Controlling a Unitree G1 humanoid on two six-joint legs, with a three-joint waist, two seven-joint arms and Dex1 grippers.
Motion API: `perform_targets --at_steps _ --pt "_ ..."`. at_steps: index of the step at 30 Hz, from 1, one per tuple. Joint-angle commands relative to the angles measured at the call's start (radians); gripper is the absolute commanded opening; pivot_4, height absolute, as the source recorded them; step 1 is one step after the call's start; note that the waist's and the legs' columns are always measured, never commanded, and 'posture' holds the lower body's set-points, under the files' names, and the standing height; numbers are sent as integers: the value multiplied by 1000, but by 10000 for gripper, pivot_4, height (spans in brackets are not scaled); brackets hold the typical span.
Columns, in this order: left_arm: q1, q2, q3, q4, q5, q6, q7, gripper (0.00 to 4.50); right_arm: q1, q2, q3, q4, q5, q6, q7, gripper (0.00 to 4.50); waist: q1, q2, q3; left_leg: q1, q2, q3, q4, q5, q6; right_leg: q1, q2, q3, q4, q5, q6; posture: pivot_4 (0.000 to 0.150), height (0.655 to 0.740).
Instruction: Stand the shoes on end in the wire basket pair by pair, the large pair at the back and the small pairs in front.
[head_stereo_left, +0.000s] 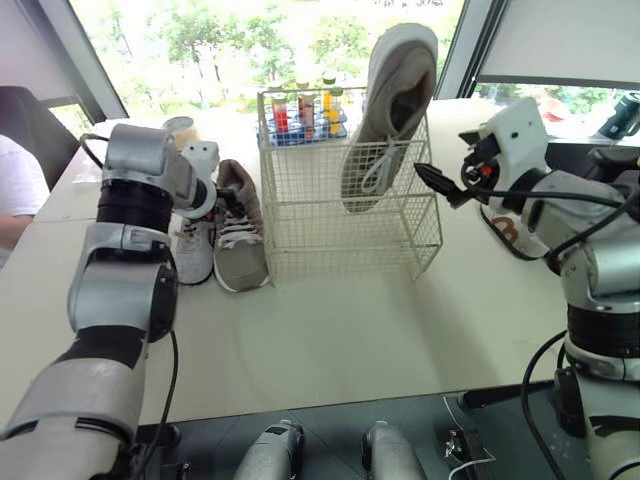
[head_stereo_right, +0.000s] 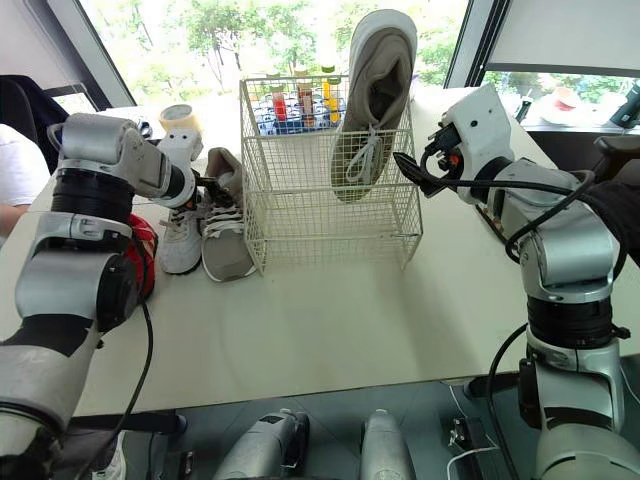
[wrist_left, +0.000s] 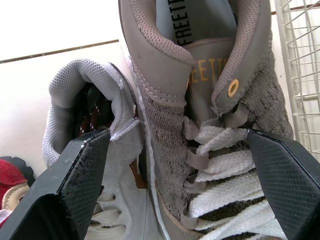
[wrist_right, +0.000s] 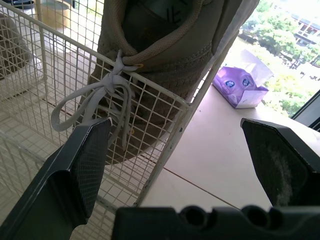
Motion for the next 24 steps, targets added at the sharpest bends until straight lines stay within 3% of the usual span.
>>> perform_targets --at_steps 1,2,9,12,18,24 --pt "-11 -22 46 57 6 -56 24 45000 -8 -12 -18 -47 1 -8 -7 44761 0 0 0 0 0 0 0 0 0 0 0 0 0 0 0 1500 7400" --pt "-6 -42 67 102 3 -91 39 45000 -9 -11 -15 -46 0 -10 -7 44761 0 0 0 0 0 0 0 0 0 0 0 0 0 0 0 1500 7400" --pt "20 -77 56 208 45 -251 59 14560 -6 -17 -17 -53 -4 -9 -12 45000 13 1 -3 2 0 0 1 0 0 3 0 0 1 0 0 1500 7400" --pt "18 -74 36 208 64 -277 54 4862 -2 -17 -19 -58 -3 -6 -16 45000 21 1 -3 3 0 0 1 0 0 3 0 0 2 0 0 1500 7400" --pt "18 -72 33 162 65 -272 44 3542 5 -17 -19 -63 -2 -7 -19 45000 22 1 -3 3 0 0 1 0 0 3 0 0 2 0 0 1500 7400" --pt "-65 23 174 -14 21 -376 83 3542 18 -28 -24 -64 -7 -13 -16 45000 14 -3 0 0 0 0 1 0 -1 -1 0 0 2 0 0 1500 7400"
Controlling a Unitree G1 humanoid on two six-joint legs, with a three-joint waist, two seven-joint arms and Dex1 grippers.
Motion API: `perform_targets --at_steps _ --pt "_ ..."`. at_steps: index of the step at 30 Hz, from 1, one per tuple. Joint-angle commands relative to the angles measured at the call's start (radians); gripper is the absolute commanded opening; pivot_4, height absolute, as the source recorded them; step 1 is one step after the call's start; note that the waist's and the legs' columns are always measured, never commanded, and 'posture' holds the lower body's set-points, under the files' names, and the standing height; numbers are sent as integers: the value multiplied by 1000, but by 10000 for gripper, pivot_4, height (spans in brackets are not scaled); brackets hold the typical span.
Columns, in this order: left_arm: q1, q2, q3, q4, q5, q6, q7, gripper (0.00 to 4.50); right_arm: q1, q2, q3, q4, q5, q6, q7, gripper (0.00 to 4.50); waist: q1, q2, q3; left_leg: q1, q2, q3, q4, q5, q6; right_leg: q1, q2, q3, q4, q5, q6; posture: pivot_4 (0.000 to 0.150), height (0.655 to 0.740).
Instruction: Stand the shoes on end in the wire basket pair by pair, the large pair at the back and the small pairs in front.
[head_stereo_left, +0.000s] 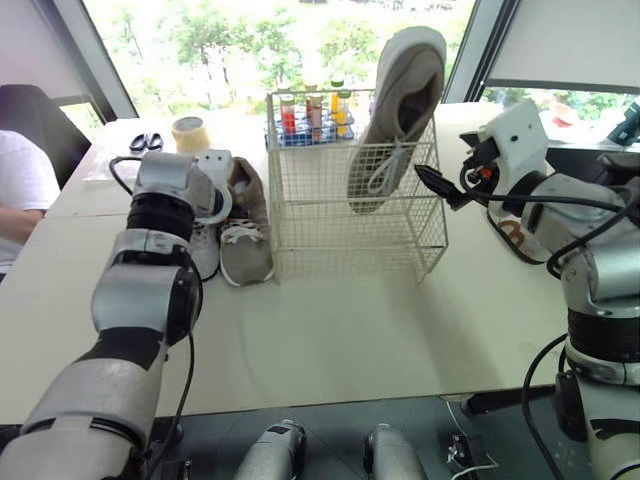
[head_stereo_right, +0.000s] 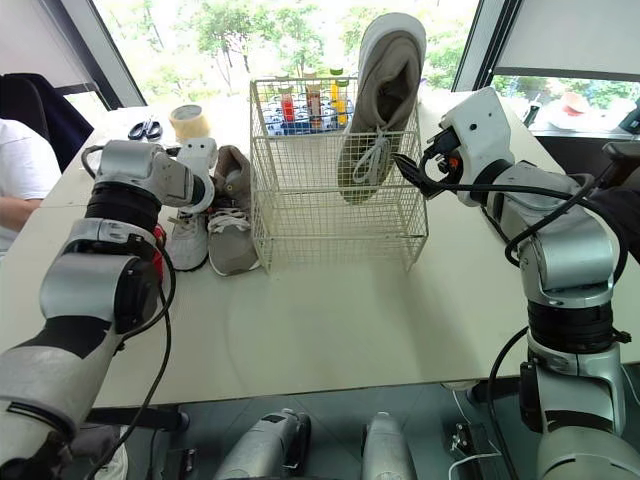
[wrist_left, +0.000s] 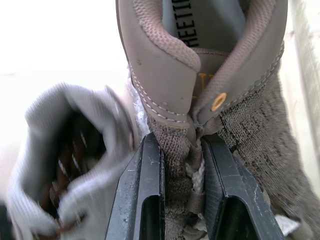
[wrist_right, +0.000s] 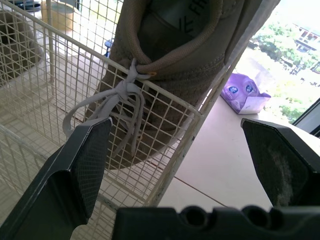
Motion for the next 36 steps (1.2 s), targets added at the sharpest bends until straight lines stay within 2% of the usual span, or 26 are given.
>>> perform_targets --at_steps 1,4,6,8,11,15,20,25,29,36 --pt "-100 92 100 -160 -23 -76 37 3542 1 -23 -25 -36 -6 -15 -3 45000 -12 -1 1 -3 0 0 0 0 0 -3 0 0 0 0 0 1500 7400" --pt "-121 117 126 -210 -40 -100 37 3542 2 -24 -22 -34 -7 -18 -4 45000 -21 -1 1 -14 0 0 2 0 0 -13 0 0 1 0 0 1500 7400" --pt "-164 149 134 -232 -35 -102 44 3542 -3 -22 -18 -30 -7 -21 -6 45000 -22 -1 1 -14 0 0 2 0 0 -13 -1 0 1 0 0 1500 7400" --pt "-201 180 117 -249 -8 -184 51 3542 -10 -22 -13 -23 -10 -27 -5 45000 -21 -1 1 -14 0 0 2 0 0 -13 -1 0 0 0 0 1500 7400" --pt "-241 173 106 -254 19 -494 66 3542 -18 -20 -7 -11 -15 -40 -5 45000 -21 -1 1 -13 0 0 2 1 -1 -13 0 0 1 0 0 1500 7400" --pt "-273 49 124 -288 -23 -825 58 3542 -23 -17 -4 -7 -23 -52 -6 45000 -1 -2 1 -13 -1 -1 3 1 -1 -11 -1 -1 0 1 0 1500 7400" --pt "-238 -96 106 -301 -15 -1051 103 3542 -11 -21 -9 -22 -28 -55 -9 45000 6 -2 1 -13 -2 0 5 0 0 -9 -1 -1 -2 2 2 1500 7400" --pt "-142 -212 37 -269 62 -1308 163 3542 8 -28 -21 -50 -29 -43 -20 45000 -1 -1 1 -11 -1 0 5 0 0 -8 -1 -1 -1 2 2 1500 7400" --pt "-61 -270 4 -214 103 -1474 199 3542 28 -30 -34 -79 -27 -27 -34 45000 -14 -1 1 -12 -1 0 4 0 0 -9 -1 0 -1 2 2 1500 7400" --pt "36 -309 -35 -90 192 -1706 300 3542 52 -29 -49 -118 -25 2 -53 45000 -17 -1 0 -12 -1 0 4 0 0 -9 -1 0 -1 2 2 1500 7400"
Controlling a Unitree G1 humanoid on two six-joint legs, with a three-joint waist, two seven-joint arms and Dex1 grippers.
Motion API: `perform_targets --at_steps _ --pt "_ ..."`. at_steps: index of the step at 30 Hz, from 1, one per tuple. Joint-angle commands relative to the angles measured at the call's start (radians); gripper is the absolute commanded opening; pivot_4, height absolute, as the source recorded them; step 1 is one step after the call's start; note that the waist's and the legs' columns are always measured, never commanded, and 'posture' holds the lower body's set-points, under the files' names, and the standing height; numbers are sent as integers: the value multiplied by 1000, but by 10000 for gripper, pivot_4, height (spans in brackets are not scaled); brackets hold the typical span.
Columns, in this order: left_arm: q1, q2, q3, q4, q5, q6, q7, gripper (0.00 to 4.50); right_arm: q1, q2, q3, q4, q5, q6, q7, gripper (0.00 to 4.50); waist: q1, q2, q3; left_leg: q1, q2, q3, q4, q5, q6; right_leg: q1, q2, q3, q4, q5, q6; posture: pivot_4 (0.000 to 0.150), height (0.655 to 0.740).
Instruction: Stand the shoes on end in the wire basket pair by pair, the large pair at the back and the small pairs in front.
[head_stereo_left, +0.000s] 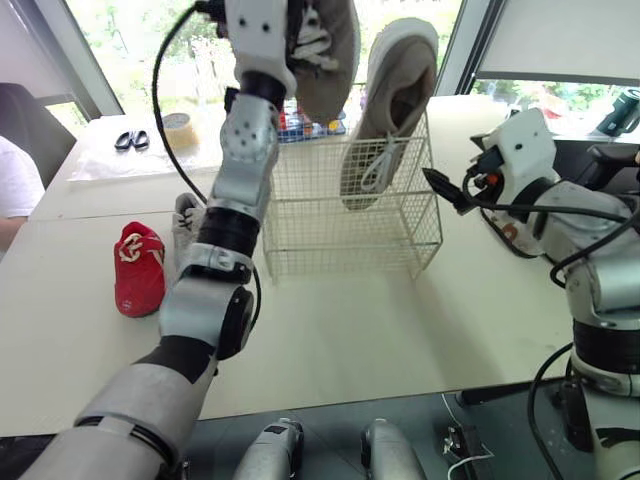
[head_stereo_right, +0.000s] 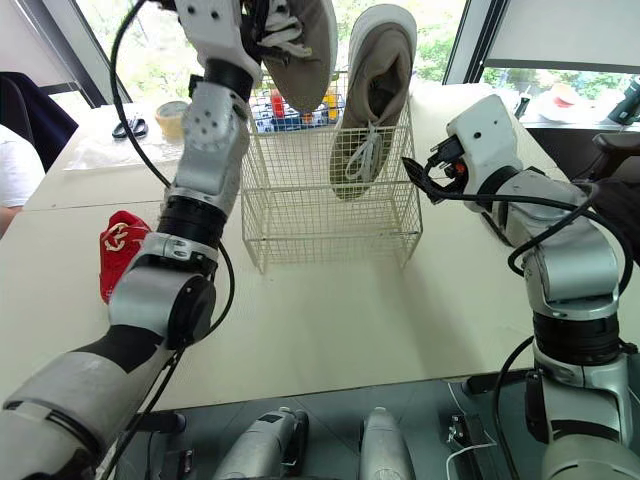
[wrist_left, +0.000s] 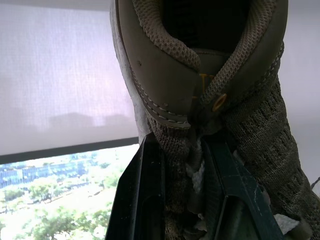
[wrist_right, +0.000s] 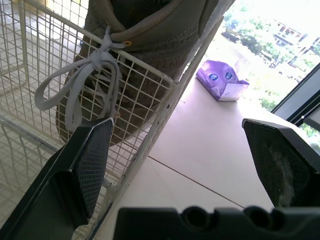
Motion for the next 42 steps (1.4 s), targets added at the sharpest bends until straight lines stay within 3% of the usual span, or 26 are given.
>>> perform_targets --at_steps 1,5,14,19,27,28,35,42 --pt "12 -6 -13 16 36 -115 49 3542 0 -15 -34 -53 -1 4 -13 45000 1 0 0 0 0 0 0 0 0 0 0 0 0 0 0 1500 7400" --pt "91 -30 -25 12 26 -110 36 3542 7 -18 -37 -66 -1 16 -18 45000 3 1 -1 1 0 0 1 0 0 2 0 0 0 0 0 1500 7400" --pt "267 -29 -39 -237 74 47 72 3542 18 -31 -45 -83 9 31 -13 45000 0 1 -2 1 0 0 2 0 1 2 0 0 1 0 0 1500 7400" --pt "353 -33 -66 -287 108 133 75 3542 11 -29 -33 -69 8 25 -9 45000 3 1 -2 1 0 0 2 0 1 2 0 0 1 0 0 1500 7400" --pt "436 -38 -73 -451 7 313 -72 42795 -3 -28 -21 -50 4 14 1 45000 1 1 -2 2 0 0 2 0 1 3 0 0 1 0 0 1500 7400" --pt "448 -32 -70 -487 -17 355 -102 44489 -2 -29 -21 -49 4 13 2 45000 1 1 -2 2 0 0 2 0 1 3 0 0 1 0 0 1500 7400" --pt "492 89 -9 -755 -184 647 -278 44489 8 -40 -32 -54 4 18 7 45000 -2 1 -2 2 1 -1 2 0 1 3 1 0 1 0 0 1500 7400" --pt "548 361 88 -1019 -543 1115 -566 44489 18 -73 -56 -36 3 13 20 45000 -2 2 -2 2 1 -1 2 0 1 3 1 0 1 0 0 1500 7400"
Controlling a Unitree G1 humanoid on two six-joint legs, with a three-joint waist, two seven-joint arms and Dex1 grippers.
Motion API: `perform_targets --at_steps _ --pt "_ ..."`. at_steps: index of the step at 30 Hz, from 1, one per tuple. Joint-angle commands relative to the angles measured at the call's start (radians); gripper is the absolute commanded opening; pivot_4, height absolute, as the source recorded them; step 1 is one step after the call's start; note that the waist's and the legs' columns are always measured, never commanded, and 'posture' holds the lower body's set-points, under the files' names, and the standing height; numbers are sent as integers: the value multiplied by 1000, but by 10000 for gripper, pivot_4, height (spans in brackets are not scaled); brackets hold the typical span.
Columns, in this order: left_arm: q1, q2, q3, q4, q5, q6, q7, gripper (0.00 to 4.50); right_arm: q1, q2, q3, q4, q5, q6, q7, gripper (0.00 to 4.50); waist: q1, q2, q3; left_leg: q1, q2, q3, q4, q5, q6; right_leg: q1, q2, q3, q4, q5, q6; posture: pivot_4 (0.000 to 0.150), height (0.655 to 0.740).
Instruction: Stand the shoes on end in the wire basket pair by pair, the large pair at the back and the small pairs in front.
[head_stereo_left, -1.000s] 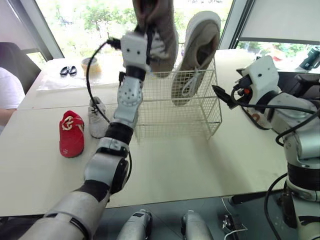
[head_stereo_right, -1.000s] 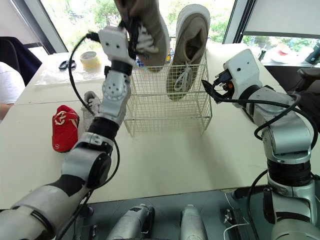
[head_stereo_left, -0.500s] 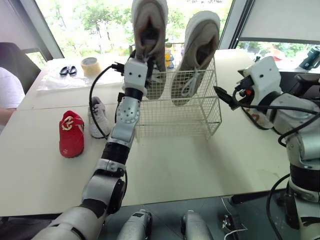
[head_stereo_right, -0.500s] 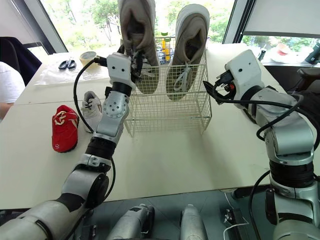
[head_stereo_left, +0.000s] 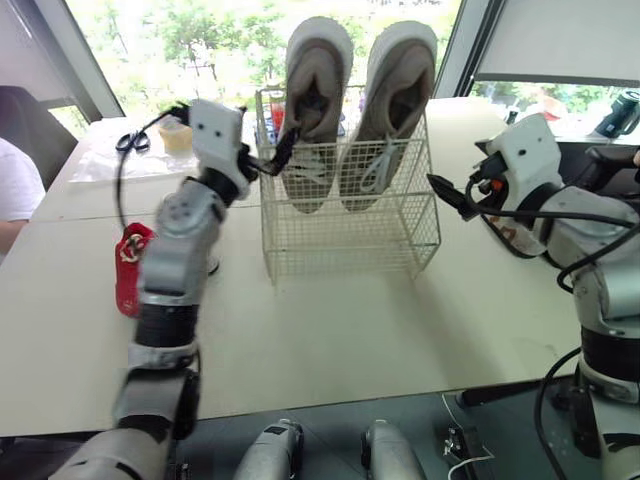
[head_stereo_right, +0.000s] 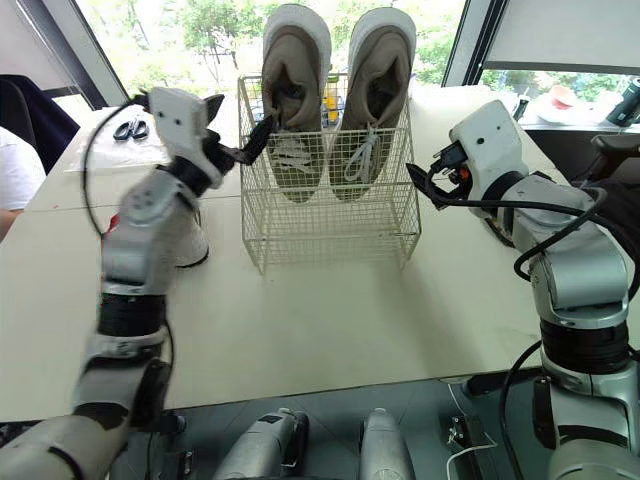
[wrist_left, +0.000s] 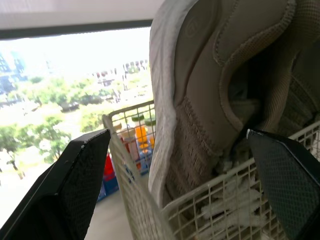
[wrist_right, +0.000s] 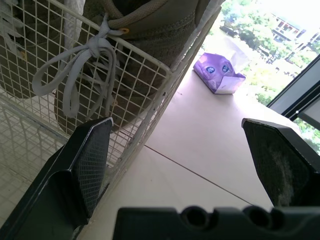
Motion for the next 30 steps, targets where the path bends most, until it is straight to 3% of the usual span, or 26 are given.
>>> perform_targets --at_steps 1,5,11,22,30 --pt "17 79 50 -113 -169 149 -123 44489 -4 -33 -54 -2 -5 -22 4 45000 5 0 0 0 0 0 0 0 0 0 0 0 0 0 0 1500 7400" --pt "-17 134 106 -133 -343 308 -179 44489 11 -73 -130 43 -13 -16 -6 45000 13 0 0 0 0 -2 3 0 0 3 0 -1 -1 0 0 1500 7400" --pt "-93 160 111 -107 -487 461 -194 44489 111 -133 -216 150 -28 -50 7 45000 9 0 0 0 0 -2 3 0 1 4 0 -2 -1 0 0 1500 7400" --pt "-33 144 82 -157 -625 487 -278 44489 224 -132 -310 447 23 -146 78 45000 4 0 0 5 0 1 -1 0 1 5 0 1 -1 0 0 1500 7400" --pt "15 148 80 -205 -651 468 -248 44489 234 -124 -245 619 -2 -294 139 45000 6 1 0 6 0 1 -1 0 1 7 0 1 -2 0 0 1500 7400"
